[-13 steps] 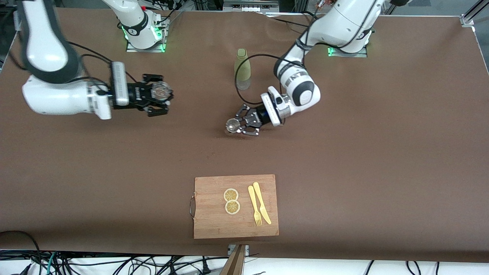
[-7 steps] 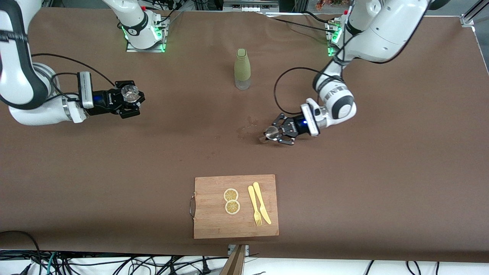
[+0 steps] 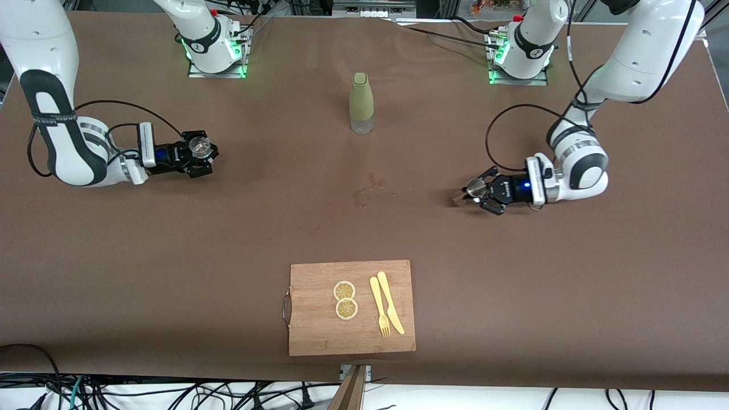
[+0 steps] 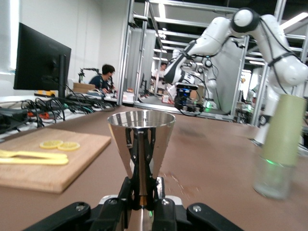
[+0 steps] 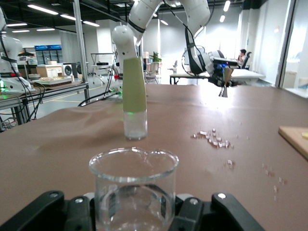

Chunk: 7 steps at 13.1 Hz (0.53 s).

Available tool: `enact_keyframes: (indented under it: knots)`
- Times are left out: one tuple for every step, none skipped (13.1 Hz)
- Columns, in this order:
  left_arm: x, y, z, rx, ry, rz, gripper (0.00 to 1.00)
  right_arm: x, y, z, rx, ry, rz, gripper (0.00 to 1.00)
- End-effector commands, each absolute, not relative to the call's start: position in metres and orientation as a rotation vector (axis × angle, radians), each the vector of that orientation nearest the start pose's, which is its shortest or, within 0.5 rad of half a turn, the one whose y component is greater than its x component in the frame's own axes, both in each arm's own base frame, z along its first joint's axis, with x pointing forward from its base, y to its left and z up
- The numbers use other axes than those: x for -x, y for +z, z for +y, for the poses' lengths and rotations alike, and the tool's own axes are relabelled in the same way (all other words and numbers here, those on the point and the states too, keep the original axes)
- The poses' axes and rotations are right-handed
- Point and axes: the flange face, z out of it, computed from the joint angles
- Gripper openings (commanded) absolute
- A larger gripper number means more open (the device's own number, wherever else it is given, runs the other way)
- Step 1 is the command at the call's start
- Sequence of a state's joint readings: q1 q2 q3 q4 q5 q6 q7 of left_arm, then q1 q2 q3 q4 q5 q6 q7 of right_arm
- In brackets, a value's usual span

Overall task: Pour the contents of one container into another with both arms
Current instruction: 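Carry the beaker back with the right gripper while the left gripper withdraws the jigger, then lower the beaker and jigger onto the table with both grippers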

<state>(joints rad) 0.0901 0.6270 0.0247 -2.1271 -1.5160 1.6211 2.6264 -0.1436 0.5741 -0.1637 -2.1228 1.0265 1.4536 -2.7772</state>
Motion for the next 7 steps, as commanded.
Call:
enact_keyframes:
  knots:
    - [-0.505, 0.136, -0.007, -1.373, 1.057, -1.208, 0.0, -0.449, 0.109, -0.06, 1.062, -1.0, -1.55, 0.05]
    - [-0.501, 0.133, 0.004, -1.371, 1.037, -1.221, 0.0, -0.444, 0.095, -0.064, 1.069, -1.004, -1.557, 0.05]
    - [-0.502, 0.134, 0.018, -1.367, 1.035, -1.261, 0.0, -0.439, 0.084, -0.07, 1.078, -1.009, -1.571, 0.05]
    - [-0.502, 0.131, 0.031, -1.363, 1.016, -1.296, 0.0, -0.435, 0.074, -0.075, 1.096, -1.009, -1.571, 0.05]
    - [-0.501, 0.13, 0.045, -1.354, 1.006, -1.31, 0.0, -0.431, 0.067, -0.075, 1.093, -1.009, -1.568, 0.05]
    - [-0.501, 0.128, 0.054, -1.33, 1.006, -1.338, 0.0, -0.43, 0.063, -0.076, 1.096, -1.012, -1.574, 0.05]
    - [-0.5, 0.126, 0.068, -1.323, 1.006, -1.362, 0.0, -0.43, 0.061, -0.076, 1.092, -1.017, -1.581, 0.06]
